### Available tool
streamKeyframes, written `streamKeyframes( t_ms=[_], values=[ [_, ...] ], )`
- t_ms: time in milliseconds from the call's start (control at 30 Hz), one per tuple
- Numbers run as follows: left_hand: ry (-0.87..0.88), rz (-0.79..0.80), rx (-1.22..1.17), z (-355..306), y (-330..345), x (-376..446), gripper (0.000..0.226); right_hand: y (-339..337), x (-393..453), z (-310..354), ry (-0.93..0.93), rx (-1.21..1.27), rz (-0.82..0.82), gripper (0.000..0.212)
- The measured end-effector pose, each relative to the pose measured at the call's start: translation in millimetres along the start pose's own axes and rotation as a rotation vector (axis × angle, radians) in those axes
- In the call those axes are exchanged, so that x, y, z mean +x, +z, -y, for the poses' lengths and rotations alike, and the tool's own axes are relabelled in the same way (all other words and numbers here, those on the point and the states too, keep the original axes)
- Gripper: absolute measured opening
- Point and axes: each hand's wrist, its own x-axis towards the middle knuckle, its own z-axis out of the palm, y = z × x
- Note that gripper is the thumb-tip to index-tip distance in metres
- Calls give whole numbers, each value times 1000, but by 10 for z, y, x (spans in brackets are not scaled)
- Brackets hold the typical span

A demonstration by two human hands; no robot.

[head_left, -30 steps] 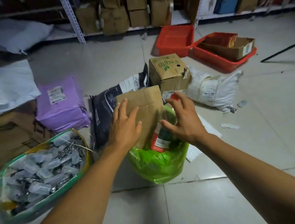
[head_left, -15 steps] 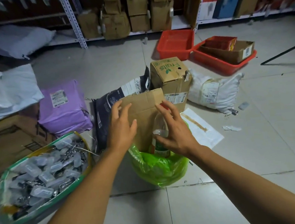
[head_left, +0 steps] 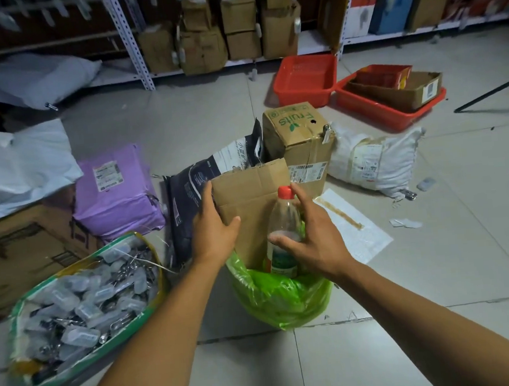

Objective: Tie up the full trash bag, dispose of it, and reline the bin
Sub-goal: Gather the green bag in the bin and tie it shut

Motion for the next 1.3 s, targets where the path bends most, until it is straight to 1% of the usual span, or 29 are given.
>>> streamKeyframes(
  t_ms=[67,100,133,200,267,300,333,400,467,533,600,633,700,733,833,900,1000,1167,1233,1300],
  values=[
    [25,35,31,29,-66,-57,85,-97,0,17,-5,34,-24,71],
    [31,36,64,69,-94,-92,78,-143,9,-5,22,72,-80,59],
    [29,28,102,119,-112,-132,69,-178,21,-53,82,114,-152,50],
    [-18,13,152,277,-109,-203,48,-216,48,-193,252,150,-274,42],
    [-57,43,195,419,-93,-256,32,-222,38,-330,404,155,-271,36],
    [-51,74,212,454,-96,-268,29,-222,26,-372,451,178,-244,32],
    [-56,105,223,485,-103,-264,27,-231,17,-381,479,210,-214,31],
    [-113,138,217,503,-123,-238,25,-249,26,-373,500,254,-169,36],
    [-230,175,144,520,-110,-239,26,-252,54,-348,532,298,-163,38],
    [-383,229,-15,491,-57,-298,28,-236,72,-376,603,366,-148,32],
    [-545,294,-224,454,8,-370,27,-239,54,-422,717,459,-77,19],
    [-614,319,-322,418,25,-402,28,-240,37,-455,784,525,-30,18],
    [-673,321,-439,395,46,-434,30,-242,0,-475,874,624,47,23],
    [-684,300,-456,396,50,-427,29,-249,-7,-467,883,640,52,22],
    [-695,234,-459,420,49,-382,24,-276,3,-442,877,629,-47,12],
    [-681,211,-441,397,43,-362,22,-323,10,-417,880,630,-84,15],
    [-610,127,-439,374,20,-343,21,-374,5,-394,883,637,-87,15],
    [-512,-6,-461,325,-10,-310,13,-392,18,-378,771,572,-159,10],
    [-477,-40,-441,274,-18,-324,13,-372,29,-384,736,548,-179,14],
    [-430,-75,-417,231,-28,-329,13,-346,31,-405,717,516,-199,10]
  ],
)
